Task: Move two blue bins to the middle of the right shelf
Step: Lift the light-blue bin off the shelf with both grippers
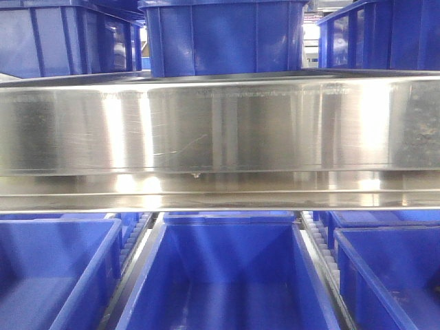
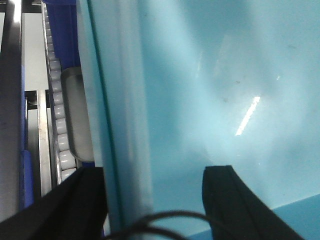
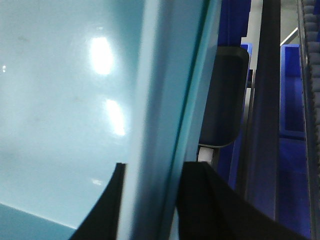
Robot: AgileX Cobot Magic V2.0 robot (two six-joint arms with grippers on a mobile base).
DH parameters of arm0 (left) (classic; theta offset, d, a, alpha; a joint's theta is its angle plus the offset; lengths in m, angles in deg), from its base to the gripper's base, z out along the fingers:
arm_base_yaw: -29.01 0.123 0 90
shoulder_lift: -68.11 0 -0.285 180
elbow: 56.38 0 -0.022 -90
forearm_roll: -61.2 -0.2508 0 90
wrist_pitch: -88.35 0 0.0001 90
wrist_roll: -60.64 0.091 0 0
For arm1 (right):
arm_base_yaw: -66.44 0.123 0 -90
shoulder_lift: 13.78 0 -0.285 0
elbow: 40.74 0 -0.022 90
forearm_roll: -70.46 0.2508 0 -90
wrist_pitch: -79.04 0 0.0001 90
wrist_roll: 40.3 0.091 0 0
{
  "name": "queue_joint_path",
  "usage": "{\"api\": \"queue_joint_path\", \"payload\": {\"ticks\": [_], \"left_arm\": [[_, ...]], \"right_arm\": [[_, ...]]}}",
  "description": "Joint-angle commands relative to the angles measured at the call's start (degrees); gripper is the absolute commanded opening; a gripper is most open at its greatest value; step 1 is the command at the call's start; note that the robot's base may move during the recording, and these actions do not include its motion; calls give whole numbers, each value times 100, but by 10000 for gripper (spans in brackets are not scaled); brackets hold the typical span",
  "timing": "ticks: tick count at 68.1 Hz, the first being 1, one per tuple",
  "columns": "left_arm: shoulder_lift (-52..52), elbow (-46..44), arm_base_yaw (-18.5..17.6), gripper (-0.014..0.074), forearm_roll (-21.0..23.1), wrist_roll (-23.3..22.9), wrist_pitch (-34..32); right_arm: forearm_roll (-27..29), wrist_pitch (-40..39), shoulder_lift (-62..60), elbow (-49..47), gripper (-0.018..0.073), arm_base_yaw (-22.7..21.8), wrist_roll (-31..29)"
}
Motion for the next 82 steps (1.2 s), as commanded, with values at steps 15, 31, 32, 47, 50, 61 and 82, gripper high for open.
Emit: {"api": "queue_joint_path", "payload": {"ticks": [15, 31, 32, 47, 50, 61, 82], "left_arm": [[167, -116, -21, -111, 300, 275, -366], [167, -116, -21, -111, 300, 275, -366], [167, -116, -21, -111, 300, 275, -366], [167, -116, -21, -111, 300, 275, -366], [167, -116, -21, -111, 300, 275, -366], [167, -116, -21, -111, 300, 275, -366], [167, -116, -21, -111, 300, 275, -366]], "right_arm": [[22, -421, -60, -65, -154, -7, -102], [22, -421, -60, -65, -154, -7, -102], [22, -421, -60, -65, -154, -7, -102], [22, -421, -60, -65, -154, -7, -102], [22, -421, -60, -65, -154, -7, -102], [22, -421, -60, -65, -154, -7, -102], [22, -421, -60, -65, -154, -7, -102]]}}
